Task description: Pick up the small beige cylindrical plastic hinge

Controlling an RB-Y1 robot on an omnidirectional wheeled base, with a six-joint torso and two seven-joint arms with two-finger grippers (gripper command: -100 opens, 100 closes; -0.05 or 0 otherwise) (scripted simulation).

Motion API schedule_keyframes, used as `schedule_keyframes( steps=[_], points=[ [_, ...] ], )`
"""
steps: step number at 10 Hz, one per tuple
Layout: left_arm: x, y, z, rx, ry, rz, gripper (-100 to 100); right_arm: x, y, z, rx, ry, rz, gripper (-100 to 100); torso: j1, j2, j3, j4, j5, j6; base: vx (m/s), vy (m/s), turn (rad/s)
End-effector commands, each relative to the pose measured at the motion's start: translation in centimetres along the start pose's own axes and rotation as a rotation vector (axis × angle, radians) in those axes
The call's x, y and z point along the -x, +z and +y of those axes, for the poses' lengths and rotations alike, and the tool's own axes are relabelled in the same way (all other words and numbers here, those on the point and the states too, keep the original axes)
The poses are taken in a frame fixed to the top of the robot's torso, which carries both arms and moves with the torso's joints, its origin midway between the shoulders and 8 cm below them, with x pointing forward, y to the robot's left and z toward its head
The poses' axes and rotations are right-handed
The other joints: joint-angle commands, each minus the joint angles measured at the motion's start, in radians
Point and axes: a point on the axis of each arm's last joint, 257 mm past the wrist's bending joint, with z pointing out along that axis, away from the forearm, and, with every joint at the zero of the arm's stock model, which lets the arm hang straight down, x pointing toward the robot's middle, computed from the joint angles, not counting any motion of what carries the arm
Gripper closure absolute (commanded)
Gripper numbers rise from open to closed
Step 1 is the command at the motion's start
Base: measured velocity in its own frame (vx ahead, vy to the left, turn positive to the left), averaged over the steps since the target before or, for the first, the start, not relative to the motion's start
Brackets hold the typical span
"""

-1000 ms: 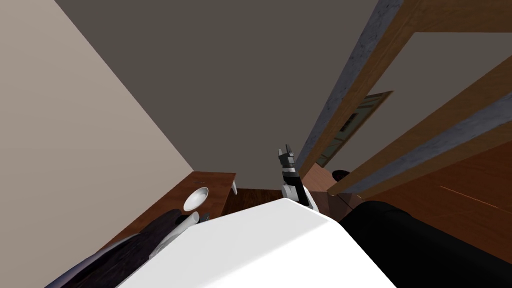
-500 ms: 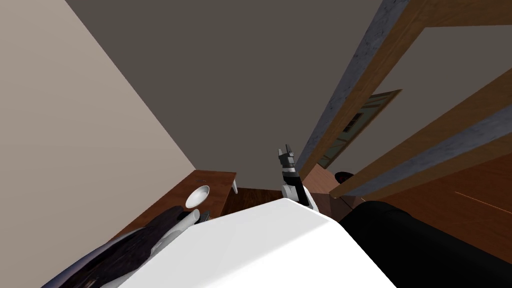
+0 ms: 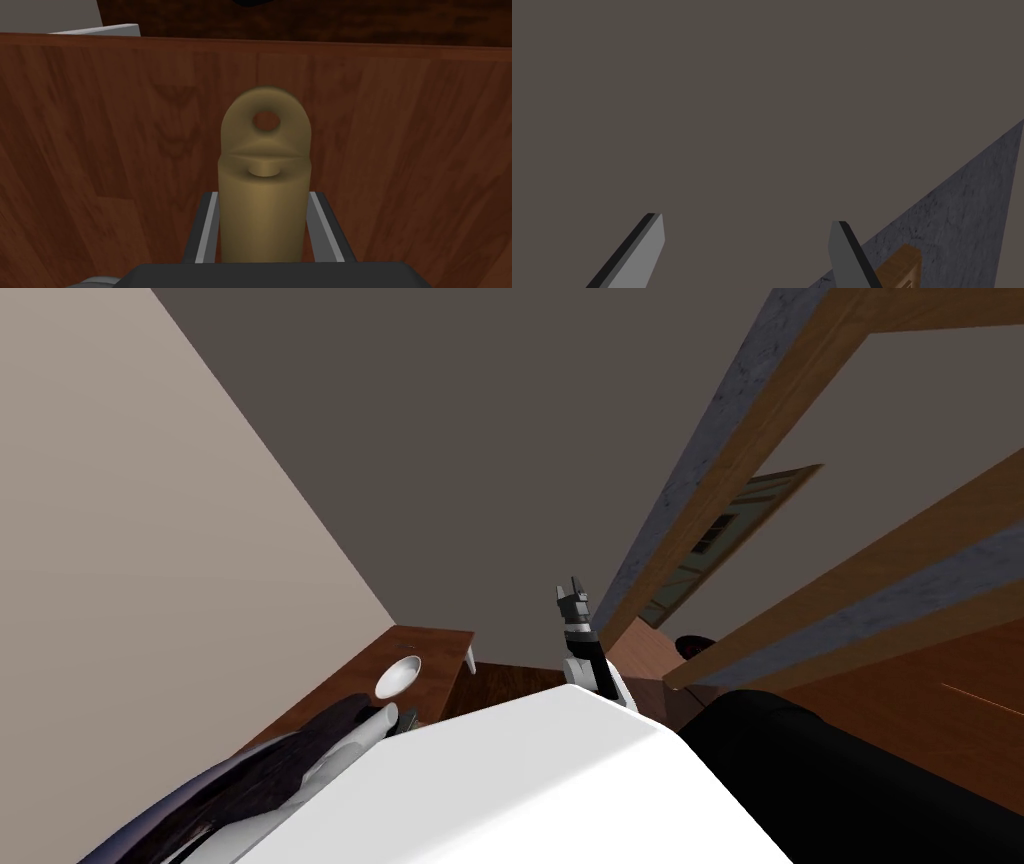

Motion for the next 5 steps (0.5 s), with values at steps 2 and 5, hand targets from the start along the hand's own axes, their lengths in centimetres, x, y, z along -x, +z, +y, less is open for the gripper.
schedule_keyframes(
  steps=[2, 5],
  points=[
    [1.7, -0.5, -0.1, 0.014, -0.005, -0.019, 100, 0.0, 0.0, 0.0, 0.000, 0.000, 0.000, 0, 0.000, 0.000, 0.000, 0.000, 0.000, 0.000, -0.013, -0.021, 0.060],
    [1.3, -0.3, 0.1, 0.018, 0.007, -0.015, 0, 0.0, 0.0, 0.0, 0.000, 0.000, 0.000, 0, 0.000, 0.000, 0.000, 0.000, 0.000, 0.000, -0.007, -0.009, 0.016]
  ],
)
